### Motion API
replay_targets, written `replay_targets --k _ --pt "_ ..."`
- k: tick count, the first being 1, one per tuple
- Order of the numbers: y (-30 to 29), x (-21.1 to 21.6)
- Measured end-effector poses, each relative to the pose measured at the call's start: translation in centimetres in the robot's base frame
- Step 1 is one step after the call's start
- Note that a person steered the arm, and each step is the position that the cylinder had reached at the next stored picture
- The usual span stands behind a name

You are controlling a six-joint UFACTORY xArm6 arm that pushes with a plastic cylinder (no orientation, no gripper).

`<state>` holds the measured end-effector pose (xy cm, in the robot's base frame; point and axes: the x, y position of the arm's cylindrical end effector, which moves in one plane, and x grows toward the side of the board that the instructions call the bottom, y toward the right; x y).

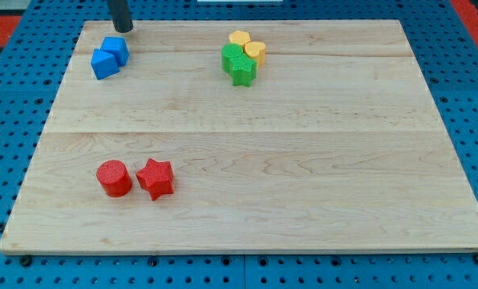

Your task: Push the blue blocks to the center left of the board

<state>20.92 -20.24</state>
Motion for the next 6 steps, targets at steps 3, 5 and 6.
replay_targets --k 3,5,6 --pt "1.4 3.2" --pt "2.1 4.4" --pt "2.5 5.1"
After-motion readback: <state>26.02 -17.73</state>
